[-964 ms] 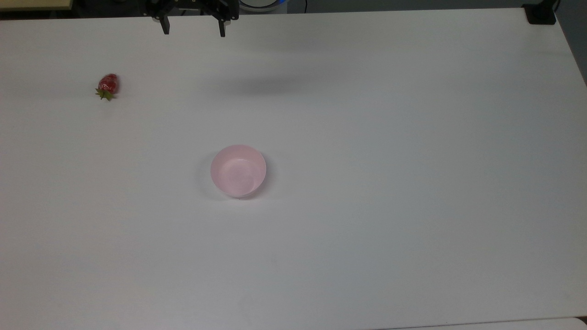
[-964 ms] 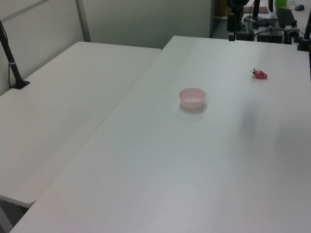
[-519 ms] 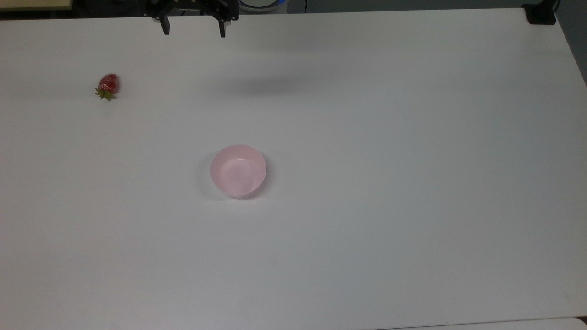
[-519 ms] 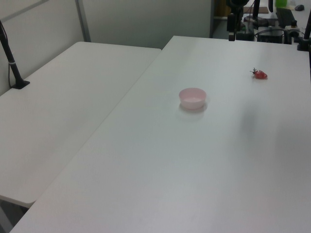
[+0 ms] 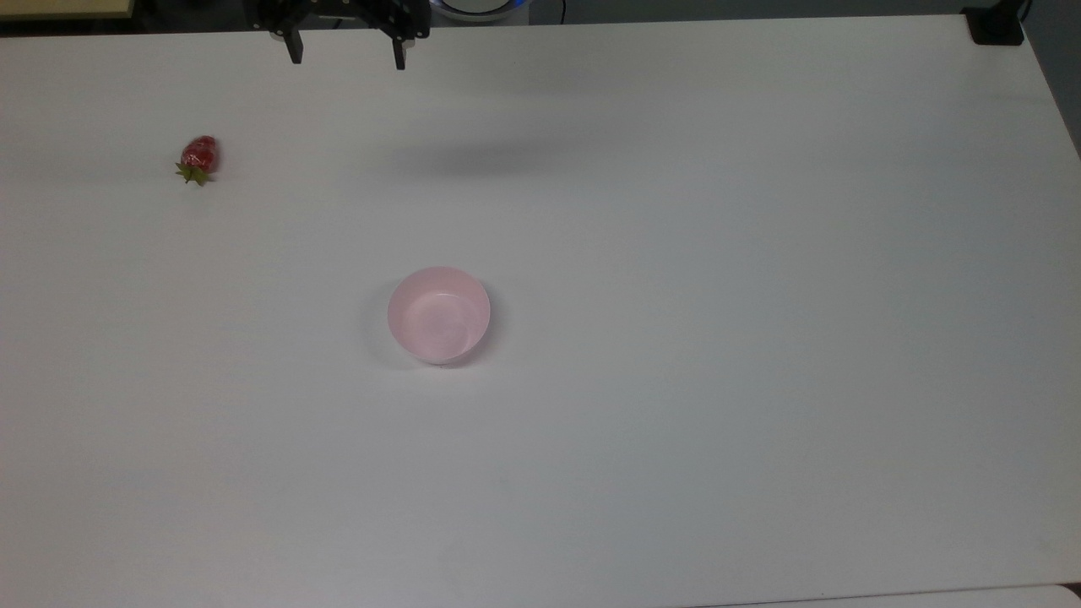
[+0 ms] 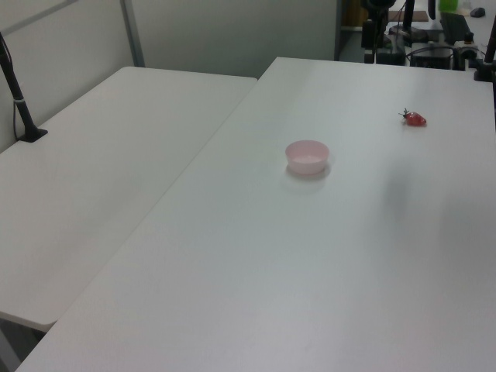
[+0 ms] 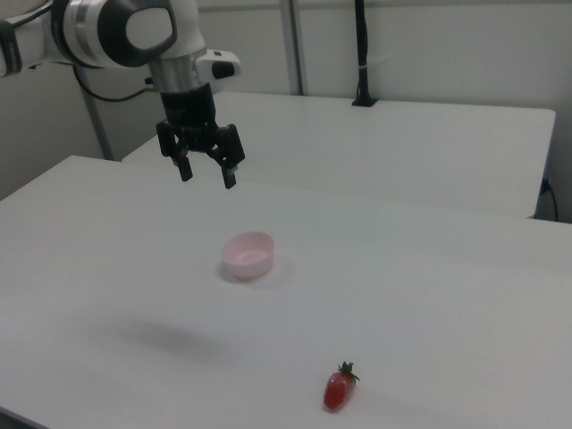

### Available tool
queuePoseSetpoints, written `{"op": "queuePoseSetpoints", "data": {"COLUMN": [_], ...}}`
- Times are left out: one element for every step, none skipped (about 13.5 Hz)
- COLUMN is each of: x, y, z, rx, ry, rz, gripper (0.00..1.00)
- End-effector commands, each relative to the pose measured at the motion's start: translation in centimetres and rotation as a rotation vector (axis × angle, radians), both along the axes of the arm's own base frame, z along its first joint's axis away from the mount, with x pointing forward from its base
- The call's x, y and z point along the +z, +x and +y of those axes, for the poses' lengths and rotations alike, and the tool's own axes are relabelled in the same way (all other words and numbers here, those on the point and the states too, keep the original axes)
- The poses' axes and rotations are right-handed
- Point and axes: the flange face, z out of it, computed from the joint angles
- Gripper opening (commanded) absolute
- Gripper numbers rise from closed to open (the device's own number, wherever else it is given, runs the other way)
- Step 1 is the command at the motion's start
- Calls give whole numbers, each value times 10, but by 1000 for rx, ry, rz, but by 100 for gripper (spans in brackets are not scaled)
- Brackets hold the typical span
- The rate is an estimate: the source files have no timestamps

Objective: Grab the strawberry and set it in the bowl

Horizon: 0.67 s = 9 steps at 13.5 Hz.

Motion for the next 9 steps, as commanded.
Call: {"op": "queuePoseSetpoints", "data": {"x": [8, 24, 23, 31, 33, 32, 33, 33, 33], "y": [1, -17, -23, -22, -24, -24, -23, -24, -24], "z": [-12, -30, -37, -46, -48, -43, -44, -52, -51], "rx": [-18, -41, -51, -44, -27, -23, -24, -25, -24], "ry": [-12, -4, 11, 10, 8, 10, 10, 7, 8], "rz": [-32, -34, 16, -16, -22, -12, -20, -27, -24], "gripper": [100, 100, 100, 100, 100, 100, 100, 100, 100]}}
